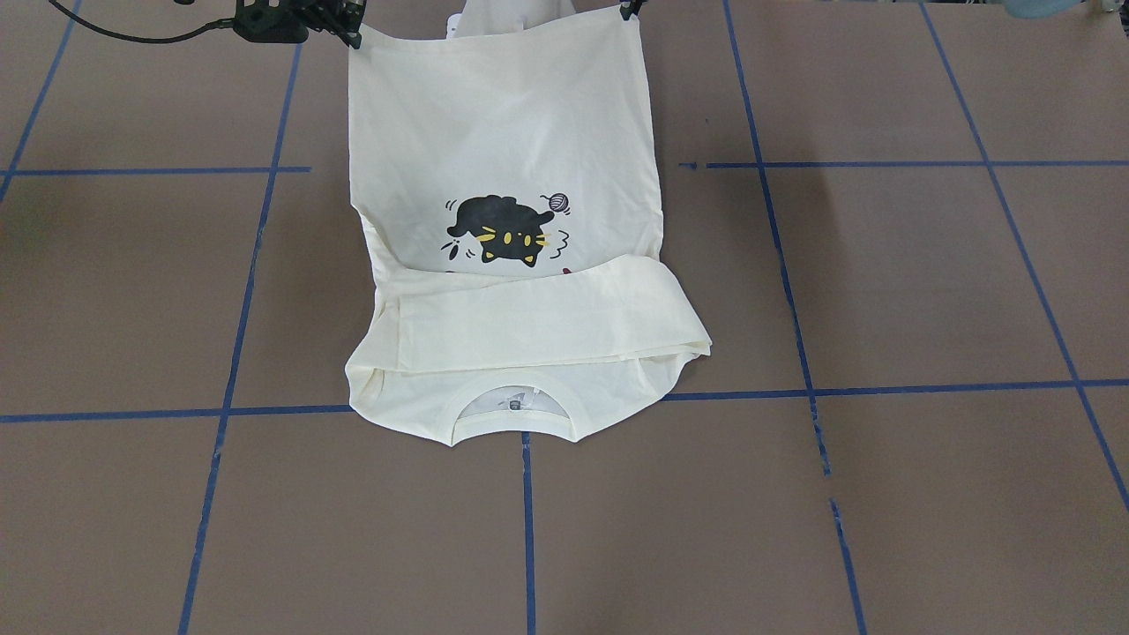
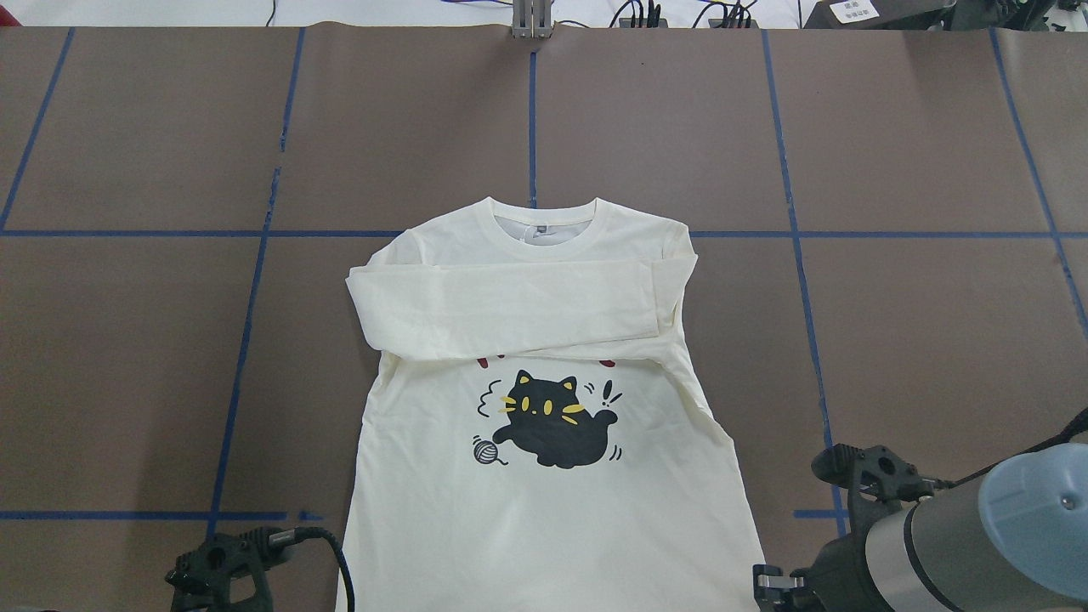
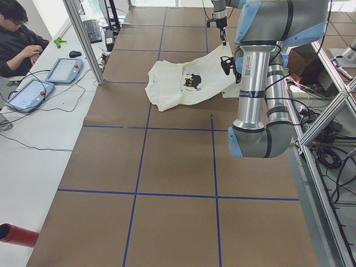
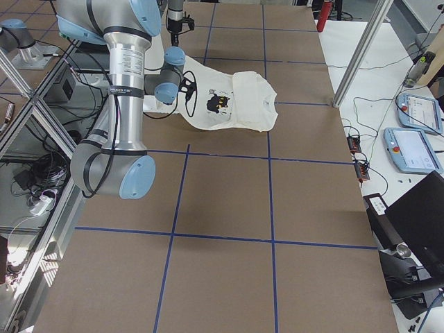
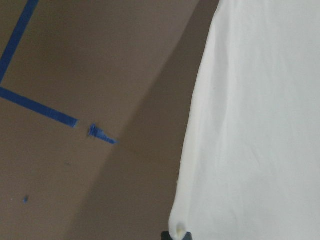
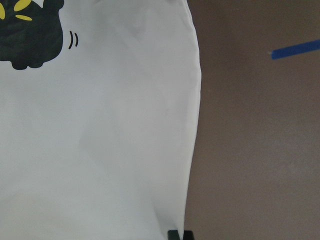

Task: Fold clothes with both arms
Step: 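Fold the hem with both grippers toward the collar, farther from the robot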

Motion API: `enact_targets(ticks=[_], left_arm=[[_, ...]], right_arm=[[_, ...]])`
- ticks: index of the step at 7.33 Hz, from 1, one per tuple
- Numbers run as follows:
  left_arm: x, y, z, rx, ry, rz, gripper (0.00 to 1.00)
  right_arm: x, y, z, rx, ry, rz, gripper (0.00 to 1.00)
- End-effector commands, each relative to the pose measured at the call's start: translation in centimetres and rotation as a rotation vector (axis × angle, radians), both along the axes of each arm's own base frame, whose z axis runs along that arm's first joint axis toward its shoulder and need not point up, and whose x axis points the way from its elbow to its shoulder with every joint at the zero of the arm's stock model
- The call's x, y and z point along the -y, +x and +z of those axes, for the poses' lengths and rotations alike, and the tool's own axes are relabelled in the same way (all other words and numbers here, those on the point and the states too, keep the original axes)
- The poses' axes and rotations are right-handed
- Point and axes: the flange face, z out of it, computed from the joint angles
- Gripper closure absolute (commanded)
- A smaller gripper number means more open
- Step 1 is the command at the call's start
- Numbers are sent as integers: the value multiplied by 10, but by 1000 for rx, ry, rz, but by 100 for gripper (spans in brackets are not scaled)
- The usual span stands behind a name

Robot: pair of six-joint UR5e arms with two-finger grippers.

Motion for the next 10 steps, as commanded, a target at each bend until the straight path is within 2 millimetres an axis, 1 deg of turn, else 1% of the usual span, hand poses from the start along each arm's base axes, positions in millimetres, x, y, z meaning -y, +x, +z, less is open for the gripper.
enact_targets(ticks=[1,2,3,4,5,6,7,8,9,10], left_arm=[[49,-9,-4,-13,53,-72,100],[84,-14,2,5,76,-87,100],[125,-12,11,34,91,-114,100],[164,-15,16,56,119,-150,100],[189,-23,20,67,124,-169,100],[212,-19,13,66,124,-206,100],[236,-8,11,82,117,-237,100],[259,-5,12,98,115,-266,100],[283,-9,17,123,146,-273,100],[309,-19,29,153,167,-291,100]], right_arm=[[41,6,8,-3,46,73,100],[72,7,11,-1,79,121,100],[102,4,20,-18,117,152,100],[135,-3,26,-32,140,192,100],[169,-6,29,-45,145,239,100],[200,-5,32,-58,155,278,100],[225,-7,30,-65,157,311,100],[245,-7,25,-64,159,340,100],[263,-11,19,-64,159,362,100],[285,-22,10,-64,159,378,100]])
